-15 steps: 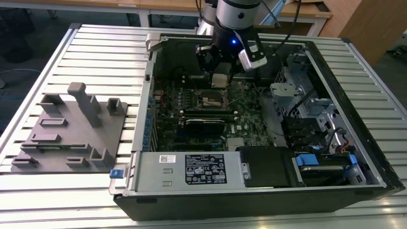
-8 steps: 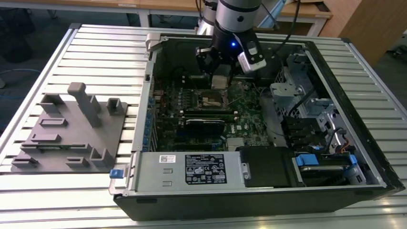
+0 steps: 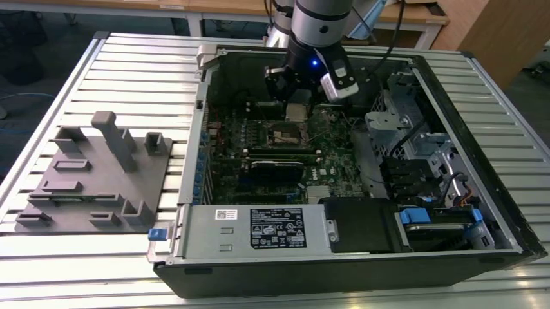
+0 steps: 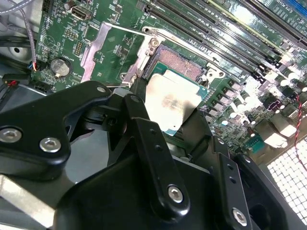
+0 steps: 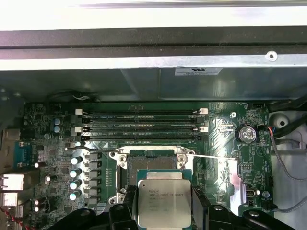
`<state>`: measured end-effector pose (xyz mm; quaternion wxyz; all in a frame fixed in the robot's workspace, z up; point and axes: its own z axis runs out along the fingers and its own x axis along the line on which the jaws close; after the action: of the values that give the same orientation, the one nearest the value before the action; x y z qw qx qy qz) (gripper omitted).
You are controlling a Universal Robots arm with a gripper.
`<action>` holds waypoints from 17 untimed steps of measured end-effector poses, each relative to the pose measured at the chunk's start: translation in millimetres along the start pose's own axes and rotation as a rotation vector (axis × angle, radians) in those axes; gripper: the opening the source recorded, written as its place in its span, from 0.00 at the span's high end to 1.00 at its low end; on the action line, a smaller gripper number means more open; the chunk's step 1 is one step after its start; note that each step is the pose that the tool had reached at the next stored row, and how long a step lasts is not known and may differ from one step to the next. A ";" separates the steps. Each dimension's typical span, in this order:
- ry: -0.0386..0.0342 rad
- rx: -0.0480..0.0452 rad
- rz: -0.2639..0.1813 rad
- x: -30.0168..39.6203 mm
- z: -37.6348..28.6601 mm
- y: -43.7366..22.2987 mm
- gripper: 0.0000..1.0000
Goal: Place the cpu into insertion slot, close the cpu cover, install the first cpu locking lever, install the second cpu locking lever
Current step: 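Place the cpu into insertion slot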
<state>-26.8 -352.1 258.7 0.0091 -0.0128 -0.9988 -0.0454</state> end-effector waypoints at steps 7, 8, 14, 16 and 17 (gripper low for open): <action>0.0002 0.0003 0.000 0.0 1.9 -0.2 0.46; 0.0001 0.0002 0.000 0.0 2.0 -0.2 0.46; 0.0000 -0.0003 0.000 -0.1 5.8 -0.5 0.46; 0.0000 -0.0005 0.000 -0.1 7.5 -0.7 0.46; 0.0000 -0.0005 0.000 -0.2 8.3 -0.8 0.46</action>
<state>-26.8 -352.1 250.3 0.0091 -0.0128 -0.9988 -0.0457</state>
